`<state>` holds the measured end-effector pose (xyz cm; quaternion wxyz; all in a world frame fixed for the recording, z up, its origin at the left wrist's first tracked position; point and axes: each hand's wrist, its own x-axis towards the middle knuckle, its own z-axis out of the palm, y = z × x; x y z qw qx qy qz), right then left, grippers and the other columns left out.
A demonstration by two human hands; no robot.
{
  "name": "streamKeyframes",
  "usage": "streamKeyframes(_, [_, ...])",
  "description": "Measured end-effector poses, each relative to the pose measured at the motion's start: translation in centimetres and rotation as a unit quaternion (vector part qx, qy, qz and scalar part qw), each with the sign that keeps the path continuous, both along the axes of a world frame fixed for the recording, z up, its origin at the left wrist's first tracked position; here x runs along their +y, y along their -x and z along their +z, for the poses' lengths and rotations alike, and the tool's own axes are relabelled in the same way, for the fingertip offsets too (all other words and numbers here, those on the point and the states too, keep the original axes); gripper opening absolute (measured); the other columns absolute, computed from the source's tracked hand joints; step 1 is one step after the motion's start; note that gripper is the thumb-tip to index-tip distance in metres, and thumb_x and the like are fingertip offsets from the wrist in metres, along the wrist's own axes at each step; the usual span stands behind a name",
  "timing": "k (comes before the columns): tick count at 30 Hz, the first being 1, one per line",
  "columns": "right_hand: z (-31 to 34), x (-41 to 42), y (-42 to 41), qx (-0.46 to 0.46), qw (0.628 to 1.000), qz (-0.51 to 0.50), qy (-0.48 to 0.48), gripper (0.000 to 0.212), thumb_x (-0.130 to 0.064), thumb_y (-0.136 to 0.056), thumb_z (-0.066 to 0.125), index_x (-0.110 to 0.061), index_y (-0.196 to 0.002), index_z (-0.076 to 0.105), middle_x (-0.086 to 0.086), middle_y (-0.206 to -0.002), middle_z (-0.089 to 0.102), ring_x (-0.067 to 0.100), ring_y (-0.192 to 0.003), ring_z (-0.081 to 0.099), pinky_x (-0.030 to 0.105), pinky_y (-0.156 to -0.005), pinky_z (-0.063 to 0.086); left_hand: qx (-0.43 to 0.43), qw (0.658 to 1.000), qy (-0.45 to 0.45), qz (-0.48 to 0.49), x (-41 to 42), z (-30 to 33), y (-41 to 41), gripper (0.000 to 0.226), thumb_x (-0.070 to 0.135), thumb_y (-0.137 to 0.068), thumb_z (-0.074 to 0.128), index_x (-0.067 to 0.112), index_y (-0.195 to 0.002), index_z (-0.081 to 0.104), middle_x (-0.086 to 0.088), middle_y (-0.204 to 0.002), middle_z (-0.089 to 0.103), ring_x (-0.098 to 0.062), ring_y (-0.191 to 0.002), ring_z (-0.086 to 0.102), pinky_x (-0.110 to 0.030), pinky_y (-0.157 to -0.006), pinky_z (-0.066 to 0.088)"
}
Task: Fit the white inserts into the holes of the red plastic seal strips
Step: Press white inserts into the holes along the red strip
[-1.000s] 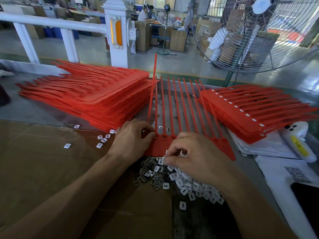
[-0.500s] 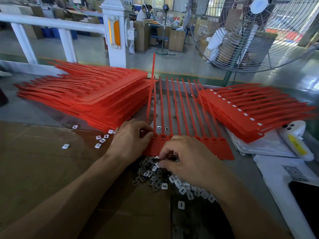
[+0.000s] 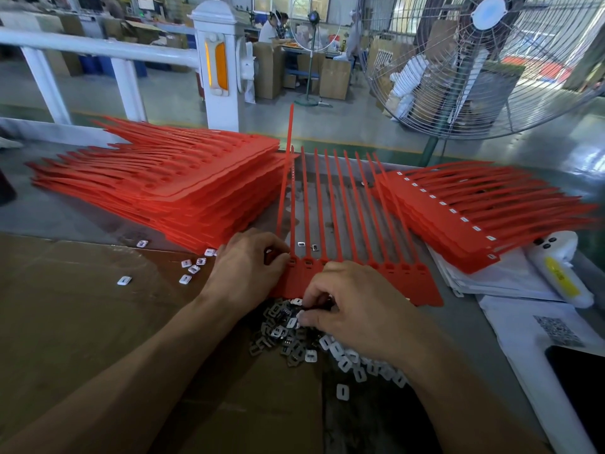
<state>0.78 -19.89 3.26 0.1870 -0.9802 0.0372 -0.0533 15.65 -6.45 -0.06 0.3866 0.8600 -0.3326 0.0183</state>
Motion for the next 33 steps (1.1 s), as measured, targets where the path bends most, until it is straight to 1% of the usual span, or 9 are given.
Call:
streamKeyframes(4, [0.2,0.3,-0.1,-0.011,1.000,0.008,0.004,0.006,-0.041,-0.093,0.072,-0.035,-0.094,0.071,-0.019,-0.095,0.061,0.000,-0.095,0.053,0.024,-0.086,0.042,-0.002,1.000,-0.002,0.000,0.0,0.0,0.0,0.009,0.035,-0.093,0.067,0.037,-0.099,0.072,0.013,-0.106,0.061,-0.015,-0.110,0.054,-0.049,-0.101,0.044])
streamKeyframes(8, [0.2,0.4,0.0,-0.022,1.000,0.005,-0.022,0.005,-0.038,-0.094,0.072,-0.034,-0.093,0.069,-0.021,-0.095,0.063,-0.001,-0.096,0.055,0.022,-0.087,0.043,-0.002,1.000,-0.005,-0.002,0.0,0.0,-0.1,0.009,0.036,-0.093,0.067,0.038,-0.100,0.072,0.013,-0.105,0.060,-0.015,-0.110,0.054,-0.049,-0.101,0.044])
streamKeyframes(11, [0.3,0.0,0.1,-0.020,0.999,-0.001,-0.030,0.011,-0.043,-0.090,0.075,-0.034,-0.095,0.071,-0.020,-0.093,0.063,-0.001,-0.093,0.056,0.020,-0.085,0.042,0.000,1.000,-0.004,-0.001,0.0,0.0,-0.1,0.008,0.036,-0.093,0.067,0.038,-0.099,0.072,0.013,-0.105,0.061,-0.014,-0.110,0.054,-0.048,-0.101,0.044])
streamKeyframes(15, [0.4,-0.5,0.2,0.010,1.000,-0.001,0.002,0.025,-0.054,-0.083,0.077,-0.034,-0.098,0.075,-0.019,-0.096,0.060,-0.002,-0.091,0.053,0.019,-0.083,0.040,-0.002,1.000,0.002,0.004,0.0,0.0,0.0,0.007,0.035,-0.091,0.068,0.038,-0.096,0.072,0.014,-0.103,0.060,-0.014,-0.107,0.055,-0.049,-0.101,0.045])
streamKeyframes(20, [0.3,-0.2,0.1,-0.003,1.000,-0.002,0.006,0.008,-0.042,-0.091,0.074,-0.034,-0.093,0.073,-0.020,-0.094,0.061,0.000,-0.094,0.054,0.025,-0.090,0.040,-0.003,1.000,0.002,0.003,0.1,0.1,0.0,0.006,0.036,-0.092,0.069,0.038,-0.096,0.072,0.013,-0.101,0.060,-0.013,-0.104,0.055,-0.049,-0.100,0.045])
streamKeyframes(23, [0.3,-0.3,0.1,-0.020,0.999,-0.019,-0.038,0.007,-0.039,-0.091,0.075,-0.033,-0.089,0.073,-0.021,-0.088,0.063,-0.004,-0.090,0.057,0.015,-0.078,0.039,0.000,1.000,0.000,0.002,0.1,0.2,0.0,0.007,0.036,-0.092,0.068,0.038,-0.098,0.072,0.013,-0.103,0.060,-0.013,-0.106,0.055,-0.049,-0.101,0.045])
streamKeyframes(26, [0.4,-0.5,0.2,-0.033,0.993,-0.036,-0.106,0.006,-0.034,-0.092,0.075,-0.033,-0.088,0.072,-0.024,-0.085,0.069,-0.008,-0.085,0.062,0.011,-0.069,0.042,-0.001,1.000,-0.002,0.001,0.1,0.2,0.0,0.009,0.036,-0.092,0.068,0.037,-0.100,0.072,0.013,-0.105,0.060,-0.013,-0.106,0.055,-0.048,-0.101,0.045])
streamKeyframes(29, [0.5,-0.6,0.3,-0.038,0.988,-0.035,-0.148,0.004,-0.029,-0.094,0.075,-0.032,-0.091,0.075,-0.022,-0.086,0.071,-0.007,-0.086,0.065,0.012,-0.073,0.046,-0.003,1.000,-0.003,0.000,0.1,0.2,0.0,0.009,0.036,-0.093,0.068,0.036,-0.101,0.073,0.013,-0.106,0.060,-0.012,-0.106,0.056,-0.048,-0.101,0.045])
streamKeyframes(33, [0.5,-0.8,0.3,-0.031,0.985,-0.024,-0.168,0.012,-0.025,-0.097,0.071,-0.033,-0.103,0.078,-0.022,-0.096,0.073,-0.011,-0.096,0.064,0.006,-0.082,0.046,0.000,1.000,-0.008,0.001,0.1,0.3,0.0,0.010,0.036,-0.093,0.067,0.037,-0.101,0.072,0.013,-0.107,0.060,-0.013,-0.108,0.055,-0.049,-0.102,0.044])
